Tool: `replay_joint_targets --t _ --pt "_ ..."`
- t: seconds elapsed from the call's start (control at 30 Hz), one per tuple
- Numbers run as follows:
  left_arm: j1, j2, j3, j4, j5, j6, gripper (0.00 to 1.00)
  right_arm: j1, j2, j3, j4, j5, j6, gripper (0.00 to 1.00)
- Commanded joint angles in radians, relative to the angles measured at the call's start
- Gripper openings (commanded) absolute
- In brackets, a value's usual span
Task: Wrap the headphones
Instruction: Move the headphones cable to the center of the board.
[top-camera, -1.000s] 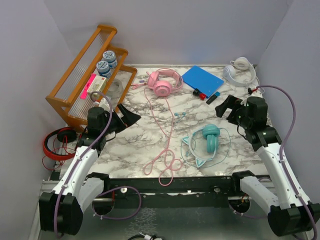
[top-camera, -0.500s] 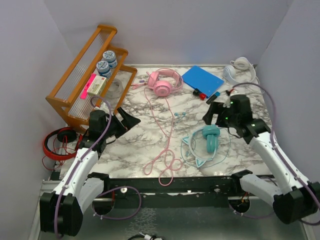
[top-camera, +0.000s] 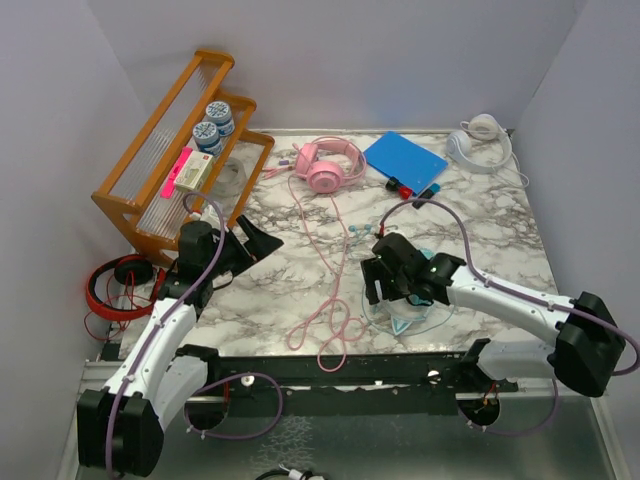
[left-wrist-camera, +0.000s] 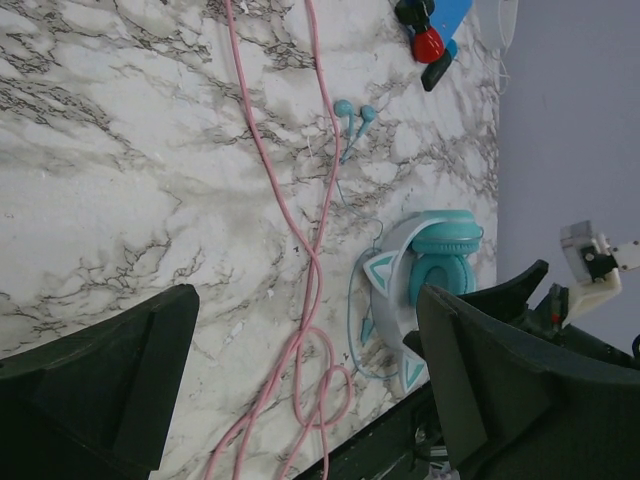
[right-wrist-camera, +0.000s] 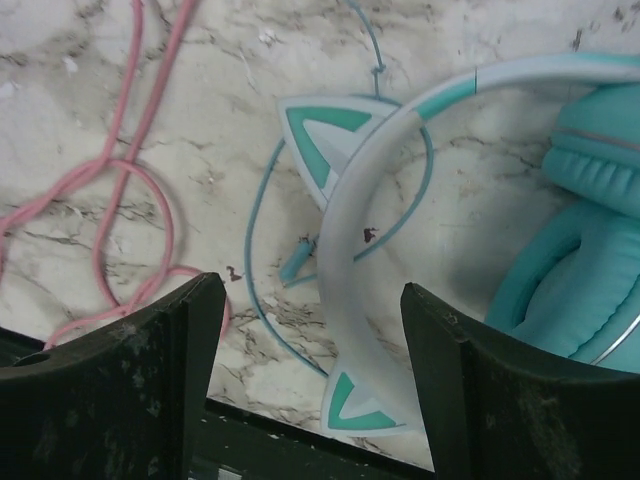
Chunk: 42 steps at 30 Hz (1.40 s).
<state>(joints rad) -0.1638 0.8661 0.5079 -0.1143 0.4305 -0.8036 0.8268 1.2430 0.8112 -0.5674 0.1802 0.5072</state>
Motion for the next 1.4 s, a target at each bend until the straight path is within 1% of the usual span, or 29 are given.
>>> replay_joint_targets --t 0.0,0.17,0.23,0.27,0.33,0.5,0.53,0.57,0.63,0.7,0.77,0.83,0.9,1.03,1.1,1.13,1.17,1.27,1.37 --pt "-0.005 -0.012 -0.007 -0.005 -0.019 0.017 0.99 0.023 0.019 -0.065 0.025 0.064 0.058 0.76" --pt "-0.005 -0.002 0.002 -0.004 -0.024 0.022 0.99 0.036 0.071 -0.093 0.06 0.074 0.057 0.64" --pt "-0.006 -0.002 0.003 -0.005 -0.025 0.025 0.99 0.038 0.092 -0.098 0.079 0.074 0.059 0.61" --pt "-0.006 -0.002 0.003 -0.004 -0.026 0.026 0.99 0.038 0.102 -0.098 0.087 0.074 0.058 0.58" --pt "-0.009 0.002 -0.001 -0.003 -0.024 0.026 0.99 0.038 0.121 -0.098 0.101 0.075 0.059 0.56" --pt "-0.042 0.041 0.0 -0.005 -0.033 0.032 0.99 0.038 0.166 -0.093 0.137 0.089 0.066 0.48" --pt "-0.058 0.05 0.002 -0.005 -0.042 0.031 0.99 0.038 0.177 -0.091 0.142 0.105 0.074 0.45" --pt "-0.081 0.059 0.007 -0.005 -0.062 0.031 0.99 0.038 0.185 -0.09 0.144 0.119 0.078 0.41" --pt "-0.151 0.085 0.03 -0.015 -0.122 0.042 0.99 0.038 0.199 -0.084 0.149 0.154 0.094 0.3" --pt "-0.257 0.125 0.071 -0.051 -0.241 0.062 0.99 0.036 0.194 -0.077 0.149 0.198 0.118 0.2" --pt "-0.376 0.177 0.117 -0.093 -0.327 0.085 0.99 0.021 0.18 -0.064 0.139 0.237 0.131 0.17" --pt "-0.466 0.228 0.16 -0.127 -0.384 0.111 0.99 -0.014 0.154 -0.043 0.12 0.26 0.126 0.16" --pt "-0.555 0.275 0.191 -0.143 -0.42 0.142 0.99 -0.077 0.117 -0.036 0.111 0.266 0.114 0.14" --pt "-0.715 0.379 0.253 -0.189 -0.542 0.169 0.99 -0.262 0.013 -0.062 0.133 0.205 0.074 0.1" --pt "-0.761 0.452 0.294 -0.223 -0.574 0.177 0.99 -0.332 -0.036 -0.078 0.141 0.181 0.064 0.1" --pt "-0.779 0.49 0.318 -0.24 -0.584 0.183 0.98 -0.346 -0.057 -0.081 0.141 0.187 0.062 0.1" --pt "-0.794 0.534 0.341 -0.257 -0.597 0.188 0.96 -0.352 -0.075 -0.082 0.138 0.194 0.061 0.1" --pt "-0.829 0.652 0.406 -0.31 -0.644 0.197 0.88 -0.353 -0.11 -0.08 0.131 0.187 0.056 0.1" --pt "-0.84 0.734 0.455 -0.348 -0.682 0.197 0.81 -0.354 -0.137 -0.088 0.137 0.165 0.047 0.1"
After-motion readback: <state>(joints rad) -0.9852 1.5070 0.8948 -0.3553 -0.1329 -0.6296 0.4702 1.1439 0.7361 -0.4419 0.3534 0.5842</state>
